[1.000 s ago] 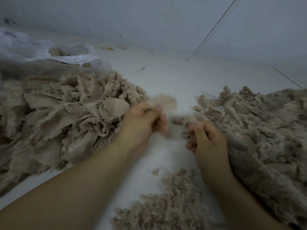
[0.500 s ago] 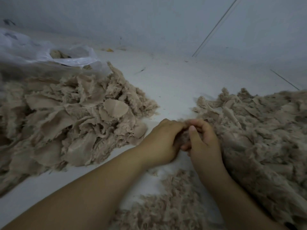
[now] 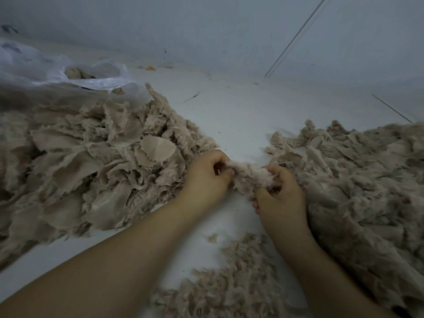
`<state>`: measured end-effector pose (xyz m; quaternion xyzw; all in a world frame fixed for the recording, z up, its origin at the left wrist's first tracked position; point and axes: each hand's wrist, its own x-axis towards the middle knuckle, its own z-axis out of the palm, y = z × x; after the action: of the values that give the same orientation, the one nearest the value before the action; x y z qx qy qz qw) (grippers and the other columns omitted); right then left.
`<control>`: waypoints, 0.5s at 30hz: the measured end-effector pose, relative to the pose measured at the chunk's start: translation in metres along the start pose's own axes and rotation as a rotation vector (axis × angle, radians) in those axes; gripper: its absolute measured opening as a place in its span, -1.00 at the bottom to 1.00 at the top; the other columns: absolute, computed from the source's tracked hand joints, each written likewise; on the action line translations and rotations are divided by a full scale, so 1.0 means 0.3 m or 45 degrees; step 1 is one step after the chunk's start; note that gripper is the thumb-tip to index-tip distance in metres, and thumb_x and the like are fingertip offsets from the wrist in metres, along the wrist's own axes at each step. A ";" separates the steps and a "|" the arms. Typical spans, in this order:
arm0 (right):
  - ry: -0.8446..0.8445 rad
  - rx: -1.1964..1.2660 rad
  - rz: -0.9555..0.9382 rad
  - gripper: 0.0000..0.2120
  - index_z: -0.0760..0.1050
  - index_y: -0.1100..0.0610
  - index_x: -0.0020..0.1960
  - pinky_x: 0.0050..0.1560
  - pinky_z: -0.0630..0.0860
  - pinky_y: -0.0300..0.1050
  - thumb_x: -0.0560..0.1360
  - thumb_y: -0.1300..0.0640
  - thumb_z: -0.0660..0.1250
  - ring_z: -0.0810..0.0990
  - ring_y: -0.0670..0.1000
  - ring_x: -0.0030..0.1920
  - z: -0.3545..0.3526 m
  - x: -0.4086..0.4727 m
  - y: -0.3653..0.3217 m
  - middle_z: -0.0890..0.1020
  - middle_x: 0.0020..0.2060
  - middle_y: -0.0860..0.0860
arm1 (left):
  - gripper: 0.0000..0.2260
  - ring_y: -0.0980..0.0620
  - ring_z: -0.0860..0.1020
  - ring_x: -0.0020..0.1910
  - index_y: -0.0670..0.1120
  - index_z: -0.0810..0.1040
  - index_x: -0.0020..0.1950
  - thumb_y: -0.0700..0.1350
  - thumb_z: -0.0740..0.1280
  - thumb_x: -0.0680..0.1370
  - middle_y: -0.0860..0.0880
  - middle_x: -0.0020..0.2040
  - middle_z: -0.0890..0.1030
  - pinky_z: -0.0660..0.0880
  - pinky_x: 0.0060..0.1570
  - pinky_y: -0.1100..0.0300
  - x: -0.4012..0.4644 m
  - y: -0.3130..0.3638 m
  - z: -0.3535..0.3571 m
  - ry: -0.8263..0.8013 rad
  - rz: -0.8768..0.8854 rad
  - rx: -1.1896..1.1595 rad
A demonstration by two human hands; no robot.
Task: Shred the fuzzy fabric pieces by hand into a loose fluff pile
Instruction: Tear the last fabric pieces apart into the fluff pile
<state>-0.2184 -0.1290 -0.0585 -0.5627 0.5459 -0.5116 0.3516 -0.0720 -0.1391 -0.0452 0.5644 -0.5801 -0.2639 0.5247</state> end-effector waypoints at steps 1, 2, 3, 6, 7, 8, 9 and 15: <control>0.009 0.001 -0.001 -0.53 0.48 -0.31 -0.09 -0.49 0.47 -0.20 0.51 0.33 0.27 0.48 -0.08 -0.48 0.000 0.001 0.001 0.57 -0.39 -0.07 | -0.77 0.12 0.36 -0.38 -0.10 0.48 -0.29 -0.36 0.37 0.50 0.03 -0.39 0.41 0.35 -0.31 0.19 0.002 0.001 -0.005 0.016 -0.027 -0.064; 0.015 -0.009 -0.005 -0.57 0.52 -0.26 -0.04 -0.50 0.42 -0.21 0.52 0.33 0.24 0.43 -0.10 -0.49 -0.001 0.003 0.003 0.52 -0.42 -0.04 | -0.78 0.10 0.37 -0.36 -0.13 0.47 -0.29 -0.36 0.35 0.51 -0.01 -0.37 0.42 0.36 -0.29 0.16 0.003 0.001 -0.008 0.024 -0.043 -0.122; 0.017 -0.023 -0.007 -0.63 0.55 -0.15 0.04 -0.49 0.38 -0.18 0.53 0.33 0.23 0.39 -0.11 -0.50 -0.003 0.005 0.005 0.47 -0.43 -0.05 | -0.81 0.05 0.39 -0.33 -0.19 0.47 -0.27 -0.37 0.33 0.52 -0.07 -0.35 0.43 0.40 -0.28 0.09 0.005 0.000 -0.011 0.029 -0.054 -0.169; 0.012 -0.041 -0.020 -0.75 0.56 0.08 0.03 -0.40 0.42 -0.01 0.53 0.34 0.19 0.40 -0.04 -0.42 -0.005 0.005 0.001 0.49 -0.37 0.09 | -0.87 -0.03 0.42 -0.33 -0.29 0.43 -0.19 -0.40 0.28 0.54 -0.18 -0.30 0.44 0.45 -0.28 0.00 0.001 0.003 -0.008 0.027 -0.087 -0.279; 0.014 -0.041 -0.026 -0.75 0.56 0.06 -0.03 -0.35 0.46 0.06 0.52 0.34 0.19 0.44 0.00 -0.38 -0.005 0.002 -0.004 0.53 -0.32 0.16 | -0.88 -0.04 0.44 -0.38 -0.30 0.42 -0.17 -0.41 0.25 0.56 -0.21 -0.31 0.45 0.45 -0.32 0.04 -0.003 0.007 -0.005 0.016 -0.104 -0.327; 0.015 -0.035 -0.035 -0.76 0.54 0.04 -0.10 -0.34 0.47 0.08 0.51 0.33 0.19 0.46 0.03 -0.36 -0.006 -0.001 -0.009 0.55 -0.28 0.19 | -0.89 -0.03 0.46 -0.44 -0.30 0.41 -0.15 -0.43 0.23 0.57 -0.22 -0.33 0.46 0.45 -0.37 0.07 -0.006 0.011 -0.001 -0.012 -0.123 -0.379; 0.009 -0.029 -0.043 -0.77 0.50 0.00 -0.15 -0.33 0.47 0.07 0.50 0.32 0.21 0.49 0.04 -0.34 -0.007 -0.004 -0.015 0.56 -0.23 0.19 | -0.87 -0.02 0.47 -0.49 -0.26 0.41 -0.12 -0.45 0.21 0.57 -0.23 -0.35 0.46 0.47 -0.42 0.11 -0.011 0.014 0.001 -0.055 -0.140 -0.421; -0.141 0.110 -0.081 -0.76 0.63 -0.04 -0.05 -0.24 0.61 -0.14 0.55 0.29 0.34 0.68 -0.04 -0.26 -0.006 -0.019 -0.035 0.70 -0.24 0.02 | -0.82 -0.02 0.60 -0.32 -0.28 0.52 0.04 -0.47 0.30 0.49 -0.16 -0.20 0.59 0.56 -0.37 0.18 -0.031 0.031 0.006 -0.315 -0.142 -0.577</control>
<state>-0.2167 -0.1215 -0.0493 -0.5914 0.4850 -0.5138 0.3887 -0.0787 -0.1289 -0.0403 0.4270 -0.5340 -0.4825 0.5474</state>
